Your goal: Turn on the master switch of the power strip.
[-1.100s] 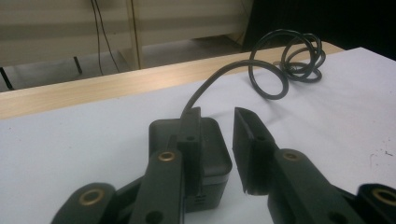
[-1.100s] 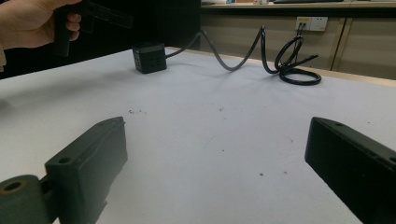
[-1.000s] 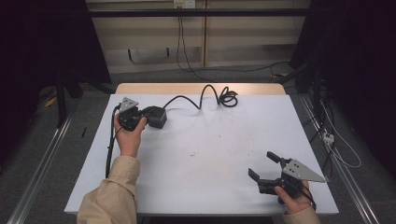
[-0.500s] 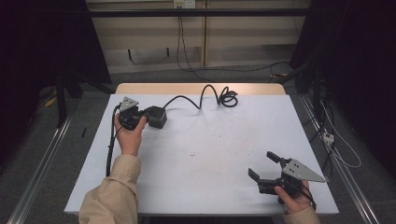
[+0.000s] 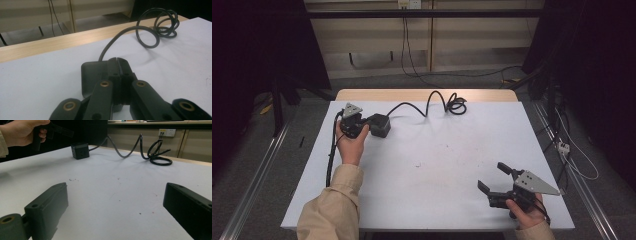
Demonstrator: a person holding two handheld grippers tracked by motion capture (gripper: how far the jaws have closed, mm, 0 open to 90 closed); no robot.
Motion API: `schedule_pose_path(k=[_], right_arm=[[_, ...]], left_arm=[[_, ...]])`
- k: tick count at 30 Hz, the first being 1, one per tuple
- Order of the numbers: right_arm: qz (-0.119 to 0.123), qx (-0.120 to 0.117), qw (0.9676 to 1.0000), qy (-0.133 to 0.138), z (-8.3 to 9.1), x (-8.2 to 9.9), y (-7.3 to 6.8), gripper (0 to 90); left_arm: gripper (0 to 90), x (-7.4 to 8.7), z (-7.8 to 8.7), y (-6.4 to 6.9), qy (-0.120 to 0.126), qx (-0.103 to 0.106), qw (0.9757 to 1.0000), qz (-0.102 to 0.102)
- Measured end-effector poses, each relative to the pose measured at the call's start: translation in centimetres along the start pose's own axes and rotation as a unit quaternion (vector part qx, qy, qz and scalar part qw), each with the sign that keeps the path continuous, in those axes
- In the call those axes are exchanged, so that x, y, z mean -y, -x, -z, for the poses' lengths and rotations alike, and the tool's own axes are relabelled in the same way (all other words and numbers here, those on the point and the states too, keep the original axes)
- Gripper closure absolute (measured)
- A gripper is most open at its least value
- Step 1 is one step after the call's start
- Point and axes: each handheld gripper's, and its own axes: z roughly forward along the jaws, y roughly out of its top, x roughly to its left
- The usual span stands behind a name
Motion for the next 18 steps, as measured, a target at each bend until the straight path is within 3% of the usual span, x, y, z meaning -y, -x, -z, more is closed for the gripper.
schedule_pose_path(k=[18], right_arm=[[0.001, -0.001, 1.0000, 0.001, 0.02, -0.04, 0.01, 5.4]], left_arm=[[90.0, -0.11, -0.87, -0.29, -0.001, -0.002, 0.9998, 0.019]])
